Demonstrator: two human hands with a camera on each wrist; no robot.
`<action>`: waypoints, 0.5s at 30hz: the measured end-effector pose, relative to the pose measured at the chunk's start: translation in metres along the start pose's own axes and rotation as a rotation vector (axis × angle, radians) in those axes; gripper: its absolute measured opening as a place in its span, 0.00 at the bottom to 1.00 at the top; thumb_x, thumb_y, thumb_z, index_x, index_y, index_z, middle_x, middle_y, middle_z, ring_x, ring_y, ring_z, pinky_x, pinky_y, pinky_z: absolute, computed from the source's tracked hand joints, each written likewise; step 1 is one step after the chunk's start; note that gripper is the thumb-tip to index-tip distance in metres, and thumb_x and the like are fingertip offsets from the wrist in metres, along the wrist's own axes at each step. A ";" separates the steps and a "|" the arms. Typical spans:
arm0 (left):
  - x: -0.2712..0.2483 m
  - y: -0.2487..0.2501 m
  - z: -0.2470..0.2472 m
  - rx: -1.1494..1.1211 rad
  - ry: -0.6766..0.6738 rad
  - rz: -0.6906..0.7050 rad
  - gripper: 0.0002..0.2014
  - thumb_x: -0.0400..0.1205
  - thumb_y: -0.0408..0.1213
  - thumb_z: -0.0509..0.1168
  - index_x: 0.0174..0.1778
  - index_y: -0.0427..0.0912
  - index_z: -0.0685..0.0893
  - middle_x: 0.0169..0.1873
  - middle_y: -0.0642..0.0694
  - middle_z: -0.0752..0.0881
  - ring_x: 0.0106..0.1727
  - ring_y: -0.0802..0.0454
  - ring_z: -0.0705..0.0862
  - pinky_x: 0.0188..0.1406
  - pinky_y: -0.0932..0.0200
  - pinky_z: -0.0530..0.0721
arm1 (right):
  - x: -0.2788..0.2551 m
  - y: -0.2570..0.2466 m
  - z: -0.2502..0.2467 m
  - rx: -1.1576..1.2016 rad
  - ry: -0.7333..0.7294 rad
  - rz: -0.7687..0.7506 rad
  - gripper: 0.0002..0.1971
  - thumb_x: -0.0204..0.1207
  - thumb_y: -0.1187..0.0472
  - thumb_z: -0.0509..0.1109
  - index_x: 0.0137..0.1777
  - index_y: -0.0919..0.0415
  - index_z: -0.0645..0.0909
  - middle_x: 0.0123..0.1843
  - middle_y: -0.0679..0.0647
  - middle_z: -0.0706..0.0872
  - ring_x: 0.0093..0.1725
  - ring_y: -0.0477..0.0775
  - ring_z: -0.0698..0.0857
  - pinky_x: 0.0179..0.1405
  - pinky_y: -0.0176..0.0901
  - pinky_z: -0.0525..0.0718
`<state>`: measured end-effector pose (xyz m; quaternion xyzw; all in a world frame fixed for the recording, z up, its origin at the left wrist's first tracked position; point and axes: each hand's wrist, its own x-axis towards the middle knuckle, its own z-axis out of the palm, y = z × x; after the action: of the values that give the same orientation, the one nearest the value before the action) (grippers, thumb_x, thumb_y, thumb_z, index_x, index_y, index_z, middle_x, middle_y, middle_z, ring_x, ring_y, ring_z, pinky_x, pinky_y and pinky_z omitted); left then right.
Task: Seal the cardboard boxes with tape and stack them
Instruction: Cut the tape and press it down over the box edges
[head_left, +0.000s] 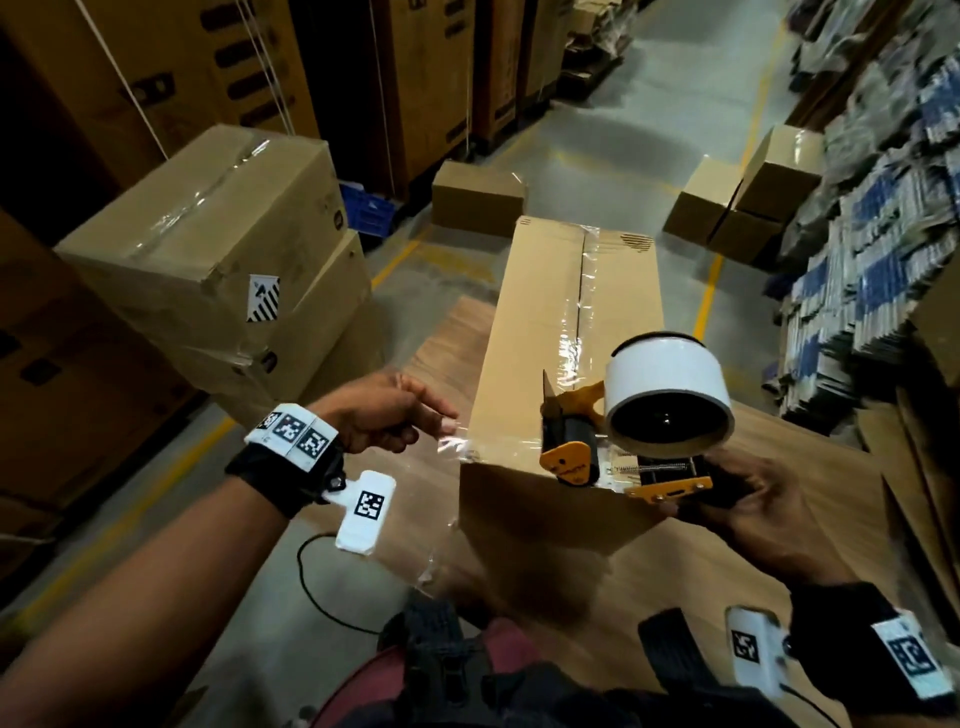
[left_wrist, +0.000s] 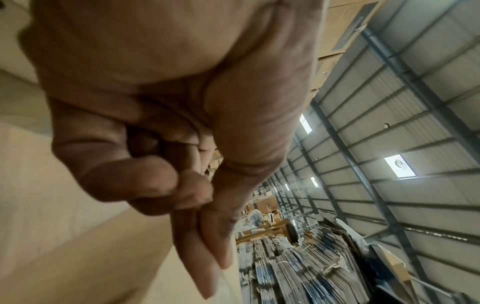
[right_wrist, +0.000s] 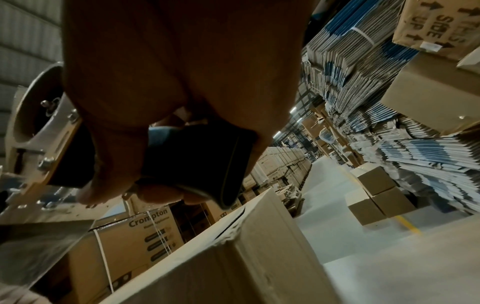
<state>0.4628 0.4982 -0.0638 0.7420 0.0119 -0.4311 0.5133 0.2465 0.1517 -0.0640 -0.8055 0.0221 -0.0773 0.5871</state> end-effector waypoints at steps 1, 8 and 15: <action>-0.001 -0.006 -0.002 0.000 0.006 -0.008 0.08 0.81 0.23 0.74 0.56 0.29 0.91 0.41 0.34 0.93 0.24 0.55 0.70 0.21 0.65 0.68 | 0.001 0.001 0.002 0.002 -0.008 -0.001 0.17 0.60 0.73 0.84 0.50 0.65 0.92 0.46 0.53 0.96 0.47 0.47 0.94 0.46 0.37 0.91; -0.001 -0.044 -0.007 -0.038 0.114 -0.007 0.04 0.78 0.29 0.79 0.45 0.32 0.93 0.46 0.30 0.93 0.23 0.55 0.69 0.23 0.67 0.66 | 0.013 0.006 0.017 -0.029 -0.078 0.002 0.20 0.61 0.73 0.87 0.43 0.46 0.95 0.42 0.50 0.94 0.43 0.45 0.91 0.46 0.44 0.91; 0.006 -0.058 0.002 -0.202 0.185 -0.016 0.06 0.81 0.32 0.73 0.47 0.33 0.92 0.46 0.32 0.94 0.25 0.54 0.65 0.26 0.64 0.60 | 0.023 0.003 0.023 -0.097 -0.080 -0.023 0.28 0.59 0.72 0.87 0.40 0.31 0.92 0.39 0.38 0.93 0.39 0.31 0.87 0.43 0.26 0.84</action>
<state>0.4384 0.5211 -0.1110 0.7228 0.1083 -0.3615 0.5789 0.2729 0.1697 -0.0710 -0.8356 -0.0067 -0.0506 0.5470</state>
